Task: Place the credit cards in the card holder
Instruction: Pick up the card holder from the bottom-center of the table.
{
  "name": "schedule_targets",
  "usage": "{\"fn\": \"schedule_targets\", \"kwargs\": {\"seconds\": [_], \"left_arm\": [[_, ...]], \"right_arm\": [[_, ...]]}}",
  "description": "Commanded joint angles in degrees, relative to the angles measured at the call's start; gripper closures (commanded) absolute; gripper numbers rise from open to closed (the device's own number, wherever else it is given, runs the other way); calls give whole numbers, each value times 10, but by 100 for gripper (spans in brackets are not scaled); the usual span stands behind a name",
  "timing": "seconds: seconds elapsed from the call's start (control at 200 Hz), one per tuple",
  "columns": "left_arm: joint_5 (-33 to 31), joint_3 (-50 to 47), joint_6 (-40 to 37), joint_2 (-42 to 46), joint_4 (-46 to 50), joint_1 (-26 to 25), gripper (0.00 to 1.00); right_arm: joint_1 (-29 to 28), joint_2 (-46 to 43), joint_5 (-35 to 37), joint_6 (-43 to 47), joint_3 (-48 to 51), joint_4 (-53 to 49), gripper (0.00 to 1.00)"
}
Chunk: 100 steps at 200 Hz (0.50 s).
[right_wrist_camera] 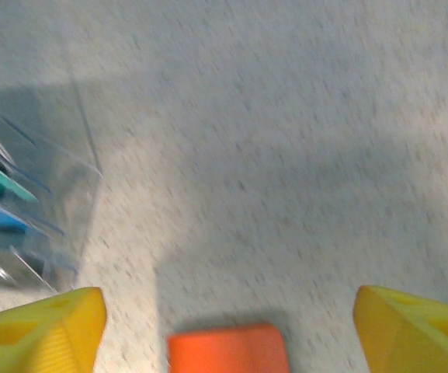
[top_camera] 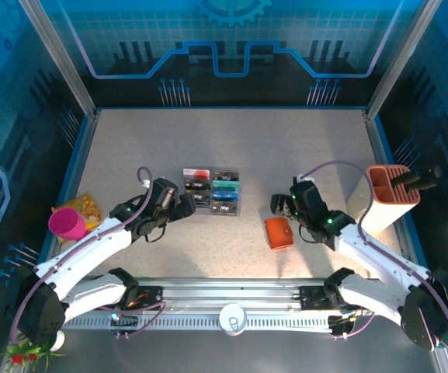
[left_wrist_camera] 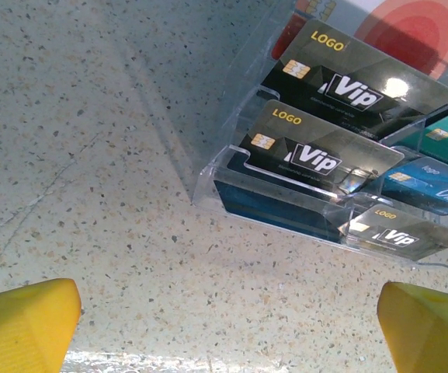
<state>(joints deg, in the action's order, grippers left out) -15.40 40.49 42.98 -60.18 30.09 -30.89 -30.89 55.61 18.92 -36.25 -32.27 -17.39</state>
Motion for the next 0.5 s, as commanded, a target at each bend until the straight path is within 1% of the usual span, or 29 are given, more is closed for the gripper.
{"fn": "schedule_targets", "kwargs": {"seconds": [0.0, 0.05, 0.11, 0.19, 0.225, 0.4, 0.495], "left_arm": [[24, 22, -3, -7, -3, 2, 1], [29, 24, -1, -9, -4, 1, 1], [35, 27, 1, -11, -4, 1, 1], [42, 30, 3, -12, -6, 1, 1], [45, 32, 5, -14, -7, 1, 1], [54, 44, 10, -27, -18, -9, 1], [55, 53, 9, -42, -21, -19, 1]], "right_arm": [[18, -58, -51, -63, 39, -56, 24], [26, -79, -63, -79, 59, -66, 28], [37, -98, -75, -93, 81, -72, 35], [49, -106, -83, -107, 100, -78, 44], [54, -105, -88, -110, 107, -78, 46], [58, -98, -86, -138, 131, -88, 47], [58, -103, -97, -149, 148, -77, 48]]}}
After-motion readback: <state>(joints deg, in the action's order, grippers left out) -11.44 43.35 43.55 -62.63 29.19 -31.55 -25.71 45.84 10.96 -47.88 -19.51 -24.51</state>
